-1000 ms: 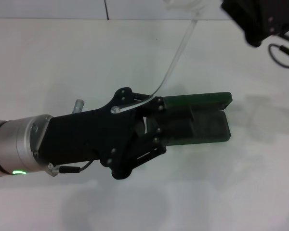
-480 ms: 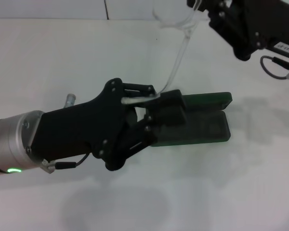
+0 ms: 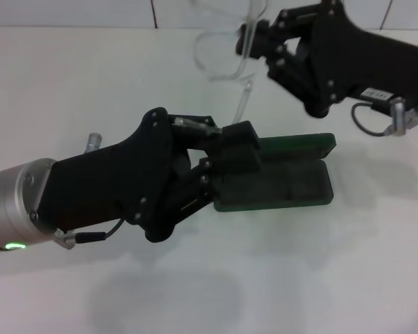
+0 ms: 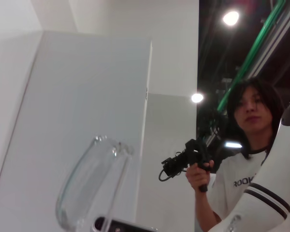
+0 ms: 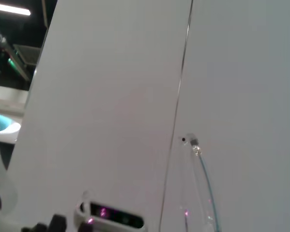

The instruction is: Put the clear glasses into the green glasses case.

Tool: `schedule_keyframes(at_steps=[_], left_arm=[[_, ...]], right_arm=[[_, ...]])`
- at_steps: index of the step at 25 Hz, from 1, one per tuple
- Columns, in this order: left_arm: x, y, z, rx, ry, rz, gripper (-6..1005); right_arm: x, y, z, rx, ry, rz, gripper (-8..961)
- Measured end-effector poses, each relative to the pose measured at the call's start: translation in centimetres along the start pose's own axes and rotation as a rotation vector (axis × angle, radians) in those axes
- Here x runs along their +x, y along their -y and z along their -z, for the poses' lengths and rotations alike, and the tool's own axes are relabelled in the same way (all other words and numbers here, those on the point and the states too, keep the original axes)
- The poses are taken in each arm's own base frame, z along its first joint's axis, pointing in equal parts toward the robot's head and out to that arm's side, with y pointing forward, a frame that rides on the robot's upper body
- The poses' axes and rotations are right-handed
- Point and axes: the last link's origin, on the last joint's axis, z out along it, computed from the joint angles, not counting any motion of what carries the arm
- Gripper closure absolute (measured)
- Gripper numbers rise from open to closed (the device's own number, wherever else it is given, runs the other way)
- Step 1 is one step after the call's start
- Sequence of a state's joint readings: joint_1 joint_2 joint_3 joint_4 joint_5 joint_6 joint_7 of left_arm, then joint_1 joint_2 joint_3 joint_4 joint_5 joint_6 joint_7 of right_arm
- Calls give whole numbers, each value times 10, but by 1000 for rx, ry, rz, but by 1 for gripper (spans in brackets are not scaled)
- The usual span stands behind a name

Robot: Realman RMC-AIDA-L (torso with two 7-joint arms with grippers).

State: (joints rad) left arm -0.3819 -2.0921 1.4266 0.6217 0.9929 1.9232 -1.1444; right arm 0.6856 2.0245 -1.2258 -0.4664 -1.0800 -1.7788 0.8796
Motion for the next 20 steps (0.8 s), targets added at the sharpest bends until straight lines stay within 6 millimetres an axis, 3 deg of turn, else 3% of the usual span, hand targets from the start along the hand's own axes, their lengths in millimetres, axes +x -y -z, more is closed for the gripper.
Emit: schedule_keyframes(at_steps=[10, 20], left_arm=[[0, 1, 0, 8, 2, 1, 847], [-1, 1, 2, 14, 1, 3, 846]], right_arm=[[9, -6, -12, -57, -45, -11, 901], [14, -11, -11, -86, -73, -10, 902]])
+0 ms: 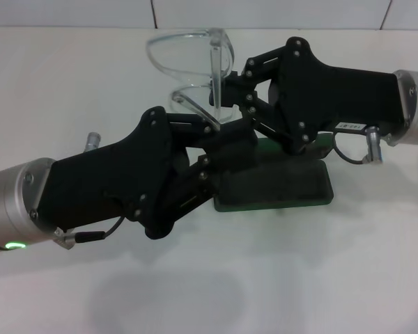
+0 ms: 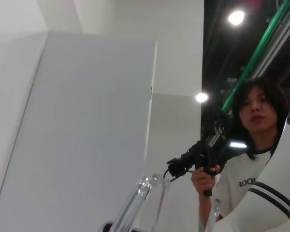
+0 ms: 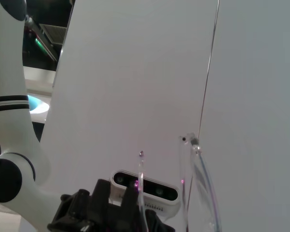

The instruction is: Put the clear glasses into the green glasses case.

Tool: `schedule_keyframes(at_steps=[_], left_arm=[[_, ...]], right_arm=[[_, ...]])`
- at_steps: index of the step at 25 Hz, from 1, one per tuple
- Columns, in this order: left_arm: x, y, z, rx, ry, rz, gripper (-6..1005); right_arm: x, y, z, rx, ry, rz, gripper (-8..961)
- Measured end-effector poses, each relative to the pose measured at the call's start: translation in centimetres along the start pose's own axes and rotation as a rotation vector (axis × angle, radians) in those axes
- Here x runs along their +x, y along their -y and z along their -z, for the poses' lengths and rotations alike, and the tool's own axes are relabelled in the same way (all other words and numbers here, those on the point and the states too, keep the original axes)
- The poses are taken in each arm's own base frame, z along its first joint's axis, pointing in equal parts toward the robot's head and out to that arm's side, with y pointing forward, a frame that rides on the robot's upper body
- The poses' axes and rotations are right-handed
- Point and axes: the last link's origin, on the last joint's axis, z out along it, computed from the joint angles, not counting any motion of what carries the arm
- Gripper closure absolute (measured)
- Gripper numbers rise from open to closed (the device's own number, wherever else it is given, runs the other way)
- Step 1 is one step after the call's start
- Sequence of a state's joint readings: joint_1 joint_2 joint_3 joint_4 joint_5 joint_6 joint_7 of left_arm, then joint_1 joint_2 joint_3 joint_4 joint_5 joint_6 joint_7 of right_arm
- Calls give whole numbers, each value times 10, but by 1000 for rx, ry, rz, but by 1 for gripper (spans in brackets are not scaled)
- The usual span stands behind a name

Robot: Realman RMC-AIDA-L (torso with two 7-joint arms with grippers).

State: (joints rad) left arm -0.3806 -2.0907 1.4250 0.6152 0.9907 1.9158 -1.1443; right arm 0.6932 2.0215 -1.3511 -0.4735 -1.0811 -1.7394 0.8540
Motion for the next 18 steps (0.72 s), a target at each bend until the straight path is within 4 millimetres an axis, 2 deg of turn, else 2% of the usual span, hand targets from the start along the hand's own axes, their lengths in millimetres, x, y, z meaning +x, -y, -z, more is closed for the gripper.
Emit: schedule_keyframes(at_steps=[6, 18], left_arm=[[-1, 0, 1, 5, 0, 7, 846], [0, 1, 3, 22, -11, 3, 847]], right_arm=[[1, -2, 8, 33, 1, 8, 901], [4, -3, 7, 26, -9, 4, 901]])
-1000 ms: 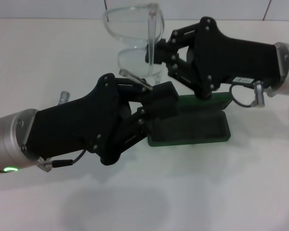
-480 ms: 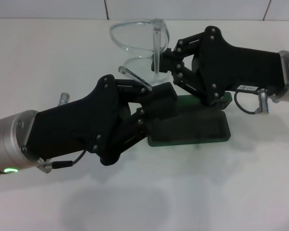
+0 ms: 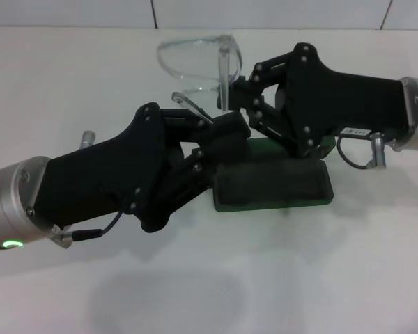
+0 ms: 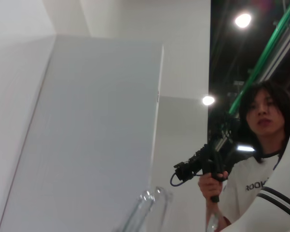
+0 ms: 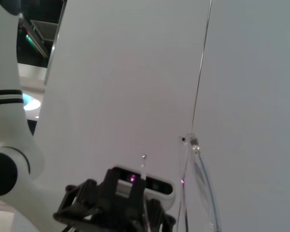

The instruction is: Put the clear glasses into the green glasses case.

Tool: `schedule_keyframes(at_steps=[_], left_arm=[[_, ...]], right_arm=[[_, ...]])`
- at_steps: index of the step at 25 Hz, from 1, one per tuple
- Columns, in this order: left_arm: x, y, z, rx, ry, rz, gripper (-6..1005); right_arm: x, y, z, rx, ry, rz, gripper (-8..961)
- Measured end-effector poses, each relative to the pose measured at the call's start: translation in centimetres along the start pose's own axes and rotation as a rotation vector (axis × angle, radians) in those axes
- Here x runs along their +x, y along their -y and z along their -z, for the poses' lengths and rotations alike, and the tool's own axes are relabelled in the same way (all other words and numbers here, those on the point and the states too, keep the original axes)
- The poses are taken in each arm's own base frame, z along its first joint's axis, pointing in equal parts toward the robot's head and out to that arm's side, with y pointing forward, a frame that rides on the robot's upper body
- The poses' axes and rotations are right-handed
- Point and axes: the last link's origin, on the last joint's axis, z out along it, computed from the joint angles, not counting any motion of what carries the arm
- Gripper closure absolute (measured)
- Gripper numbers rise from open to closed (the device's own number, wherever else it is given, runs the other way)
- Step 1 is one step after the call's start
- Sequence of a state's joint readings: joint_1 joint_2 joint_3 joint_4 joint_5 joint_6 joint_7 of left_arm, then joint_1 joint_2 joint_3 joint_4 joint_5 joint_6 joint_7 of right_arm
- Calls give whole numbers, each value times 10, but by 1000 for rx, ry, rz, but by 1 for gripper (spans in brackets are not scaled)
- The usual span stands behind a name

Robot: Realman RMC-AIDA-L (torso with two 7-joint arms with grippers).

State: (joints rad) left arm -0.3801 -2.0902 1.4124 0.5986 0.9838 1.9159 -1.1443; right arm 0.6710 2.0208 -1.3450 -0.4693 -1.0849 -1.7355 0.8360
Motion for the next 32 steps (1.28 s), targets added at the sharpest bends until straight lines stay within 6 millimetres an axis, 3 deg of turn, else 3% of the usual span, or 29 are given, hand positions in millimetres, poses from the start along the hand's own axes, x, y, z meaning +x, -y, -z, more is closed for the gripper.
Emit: schedule_keyframes(at_steps=[32], left_arm=[[-2, 0, 2, 10, -2, 8, 846]], right_arm=[[5, -1, 6, 49, -8, 2, 902]])
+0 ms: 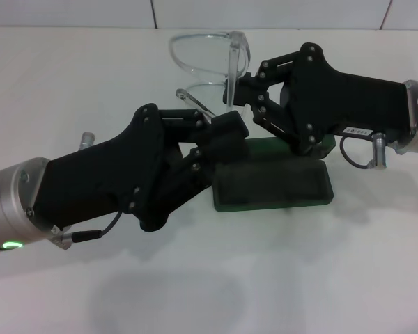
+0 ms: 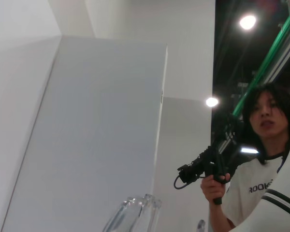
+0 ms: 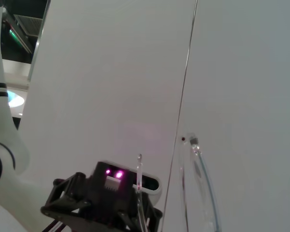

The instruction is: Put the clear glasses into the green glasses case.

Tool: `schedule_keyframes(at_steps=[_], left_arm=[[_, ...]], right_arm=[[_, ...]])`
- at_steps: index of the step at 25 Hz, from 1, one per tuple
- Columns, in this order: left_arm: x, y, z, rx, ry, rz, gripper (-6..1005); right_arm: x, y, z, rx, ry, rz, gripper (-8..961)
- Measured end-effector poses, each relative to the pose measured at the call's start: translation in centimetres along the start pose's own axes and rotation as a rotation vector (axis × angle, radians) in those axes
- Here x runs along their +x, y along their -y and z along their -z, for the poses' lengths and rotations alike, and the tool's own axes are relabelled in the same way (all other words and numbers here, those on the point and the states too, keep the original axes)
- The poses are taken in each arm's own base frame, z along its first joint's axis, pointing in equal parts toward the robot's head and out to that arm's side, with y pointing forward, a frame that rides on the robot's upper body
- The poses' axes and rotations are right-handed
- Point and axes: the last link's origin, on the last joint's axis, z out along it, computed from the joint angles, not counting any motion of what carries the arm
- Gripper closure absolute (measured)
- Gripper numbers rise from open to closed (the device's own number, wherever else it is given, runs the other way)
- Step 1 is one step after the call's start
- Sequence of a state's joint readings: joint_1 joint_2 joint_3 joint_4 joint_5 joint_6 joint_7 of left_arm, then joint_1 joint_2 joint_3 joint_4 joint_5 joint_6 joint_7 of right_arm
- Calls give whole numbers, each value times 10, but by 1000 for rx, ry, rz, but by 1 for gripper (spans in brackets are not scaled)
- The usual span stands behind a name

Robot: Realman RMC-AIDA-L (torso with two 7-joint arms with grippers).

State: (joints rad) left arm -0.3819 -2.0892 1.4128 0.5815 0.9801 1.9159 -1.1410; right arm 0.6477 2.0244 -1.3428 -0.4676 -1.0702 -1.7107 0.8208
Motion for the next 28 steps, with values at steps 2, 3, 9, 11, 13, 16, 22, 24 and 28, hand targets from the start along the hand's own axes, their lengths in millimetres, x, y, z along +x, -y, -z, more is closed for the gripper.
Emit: schedule_keyframes(at_steps=[2, 3, 9, 11, 13, 16, 22, 24, 28], left_arm=[[0, 0, 0, 0, 0, 0, 846], [0, 0, 0, 0, 0, -1, 846], [0, 0, -1, -3, -2, -3, 847], [0, 0, -1, -3, -2, -4, 847], [0, 0, -1, -3, -2, -5, 847], [0, 0, -1, -3, -2, -5, 847], [0, 0, 0, -2, -2, -5, 847], [0, 0, 0, -1, -2, -5, 847], [-1, 0, 0, 0, -1, -5, 846]], right_arm=[[0, 0, -1, -9, -5, -1, 902], [1, -1, -2, -14, -9, -3, 903], [8, -6, -8, -51, -45, -12, 903], [10, -7, -10, -57, -52, -9, 903], [10, -8, -11, -65, -56, -8, 903], [11, -9, -11, -70, -59, -8, 904], [11, -10, -12, -77, -62, -6, 904], [12, -10, -12, -79, -62, -3, 904], [12, -10, -12, -79, -61, 0, 904]])
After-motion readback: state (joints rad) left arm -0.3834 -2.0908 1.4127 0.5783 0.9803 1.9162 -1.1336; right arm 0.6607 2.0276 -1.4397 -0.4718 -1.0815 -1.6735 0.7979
